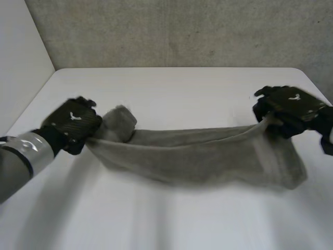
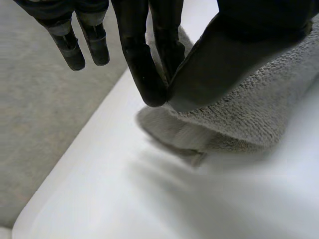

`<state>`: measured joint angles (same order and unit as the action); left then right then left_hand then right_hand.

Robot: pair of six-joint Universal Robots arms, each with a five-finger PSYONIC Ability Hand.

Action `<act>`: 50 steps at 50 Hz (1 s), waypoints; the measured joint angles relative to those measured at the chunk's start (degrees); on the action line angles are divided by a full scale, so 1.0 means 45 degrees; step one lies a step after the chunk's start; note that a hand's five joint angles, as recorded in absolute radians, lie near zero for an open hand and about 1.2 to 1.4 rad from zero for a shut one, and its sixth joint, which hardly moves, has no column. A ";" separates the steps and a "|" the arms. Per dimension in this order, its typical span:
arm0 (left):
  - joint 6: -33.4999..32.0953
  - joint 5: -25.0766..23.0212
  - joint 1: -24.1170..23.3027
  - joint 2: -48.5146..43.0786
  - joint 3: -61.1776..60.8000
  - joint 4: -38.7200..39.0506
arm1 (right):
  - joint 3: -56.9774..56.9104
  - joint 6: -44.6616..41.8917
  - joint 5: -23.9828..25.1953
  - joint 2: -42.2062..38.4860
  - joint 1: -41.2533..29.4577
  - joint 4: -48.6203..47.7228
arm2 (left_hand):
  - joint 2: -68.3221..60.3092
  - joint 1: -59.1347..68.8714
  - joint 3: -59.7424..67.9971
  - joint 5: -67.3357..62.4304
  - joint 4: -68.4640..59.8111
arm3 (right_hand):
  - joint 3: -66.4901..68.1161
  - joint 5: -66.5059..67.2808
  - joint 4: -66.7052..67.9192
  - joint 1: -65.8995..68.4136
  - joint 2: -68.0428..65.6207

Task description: Fold the towel.

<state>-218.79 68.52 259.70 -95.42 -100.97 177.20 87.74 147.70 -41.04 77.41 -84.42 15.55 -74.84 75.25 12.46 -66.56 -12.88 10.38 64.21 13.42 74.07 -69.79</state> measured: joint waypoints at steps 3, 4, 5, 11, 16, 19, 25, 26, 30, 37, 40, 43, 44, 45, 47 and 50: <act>0.1150 0.0076 0.0141 0.0947 0.0148 -0.0328 | -0.0059 -0.0971 0.0390 0.0678 0.0545 0.0537 | 0.0000 0.0023 0.0000 -0.0001 0.0000 | 0.0000 -0.0001 0.0000 0.0000 0.0000; 0.1603 0.0094 0.0171 0.1265 0.0224 -0.0409 | -0.0091 -0.1319 0.0512 0.0893 0.0688 0.0703 | 0.0000 0.0028 0.0000 -0.0001 0.0000 | 0.0000 -0.0001 0.0000 0.0000 0.0000; 0.2172 0.0110 0.0193 0.1622 0.0354 -0.0465 | -0.0124 -0.1717 0.0669 0.1121 0.0805 0.0831 | 0.0000 0.0030 0.0000 -0.0010 0.0000 | 0.0000 -0.0001 0.0000 0.0000 0.0000; 0.4863 0.0117 0.0212 0.2902 0.0937 -0.0543 | -0.0327 -0.3024 0.1449 0.1948 0.0949 0.0741 | -0.0001 0.0064 0.0000 -0.0063 0.0000 | 0.0000 -0.0001 0.0000 0.0000 -0.0005; 0.6034 0.0079 0.0127 0.3080 0.0908 -0.0422 | -0.0359 -0.3031 0.1605 0.1852 0.0764 0.0017 | -0.0001 0.0064 0.0000 -0.0063 0.0000 | 0.0000 -0.0001 0.0000 0.0000 -0.0117; 0.6180 0.0074 0.0038 0.2693 0.0577 -0.0327 | -0.0286 -0.2889 0.1555 0.1247 0.0578 -0.0258 | -0.0001 0.0064 0.0000 -0.0065 0.0000 | 0.0000 -0.0001 0.0000 0.0000 -0.0117; 0.6095 0.0122 -0.0347 0.1094 -0.0389 0.0005 | -0.0539 -0.2803 0.0993 -0.0901 -0.0283 -0.0408 | -0.0001 0.0064 0.0000 -0.0067 0.0000 | 0.0000 -0.4465 0.0000 -0.4676 0.4120; 0.6084 0.0128 -0.0395 0.0949 -0.0481 0.0040 | -0.0586 -0.2812 0.0919 -0.1069 -0.0349 -0.0405 | -0.0001 0.0064 0.0000 -0.0068 0.0000 | 0.0000 -0.5213 0.0000 -0.5385 0.4798; 0.6035 0.0130 -0.0740 -0.0046 -0.1213 0.0173 | -0.0738 -0.2853 0.0311 -0.1973 -0.0670 -0.0397 | -0.0001 0.0065 0.0000 -0.0070 0.0000 | 0.0000 -1.0870 0.0000 -1.0239 0.9429; 0.6028 0.0106 -0.1057 -0.0432 -0.1947 0.0314 | 0.0252 -0.2604 -0.0098 -0.1225 -0.0733 -0.0515 | -0.0002 0.0065 0.0000 -0.0070 0.0000 | 0.0000 -1.3452 0.0000 -1.3261 1.2197; 0.6035 0.0104 -0.1189 -0.0360 -0.2149 0.0451 | 0.1186 -0.2131 -0.0164 -0.0263 -0.0714 -0.0873 | -0.0002 0.0065 0.0000 -0.0071 0.0000 | 0.0000 -1.3452 0.0000 -1.3285 1.2196; 0.6036 0.0103 -0.1255 -0.0272 -0.2238 0.0608 | 0.1957 -0.1599 -0.0216 0.0414 -0.0713 -0.1409 | -0.0002 0.0065 0.0000 -0.0071 0.0000 | 0.0000 -1.3452 0.0000 -1.3286 1.2196; 0.6033 0.0104 -0.1270 -0.0244 -0.2260 0.0687 | 0.2246 -0.1388 -0.0234 0.0634 -0.0710 -0.1684 | -0.0002 0.0065 0.0000 -0.0071 0.0000 | 0.0000 -1.3452 0.0000 -1.3286 1.2196; 0.6031 0.0107 -0.1276 -0.0231 -0.2269 0.0733 | 0.2363 -0.1307 -0.0242 0.0715 -0.0707 -0.1803 | -0.0002 0.0065 0.0000 -0.0071 0.0000 | 0.0000 -1.3453 0.0000 -1.3286 1.2196; 0.6021 0.0112 -0.1287 -0.0199 -0.2295 0.0899 | 0.2799 -0.1022 -0.0268 0.0975 -0.0707 -0.2328 | -0.0002 0.0065 0.0000 -0.0071 0.0000 | 0.0000 -1.3444 0.0000 -1.3283 1.2196; 0.6010 0.0120 -0.1268 -0.0182 -0.2316 0.1118 | 0.3211 -0.0800 -0.0300 0.1115 -0.0718 -0.3020 | -0.0002 0.0065 0.0000 -0.0071 0.0000 | 0.0000 -1.3104 0.0000 -1.3121 1.2140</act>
<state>-191.75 69.06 253.99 -96.24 -111.39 182.23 102.18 144.10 -42.39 82.43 -87.65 1.96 -74.85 75.54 12.46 -66.88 -12.88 10.38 5.25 13.42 15.02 -15.16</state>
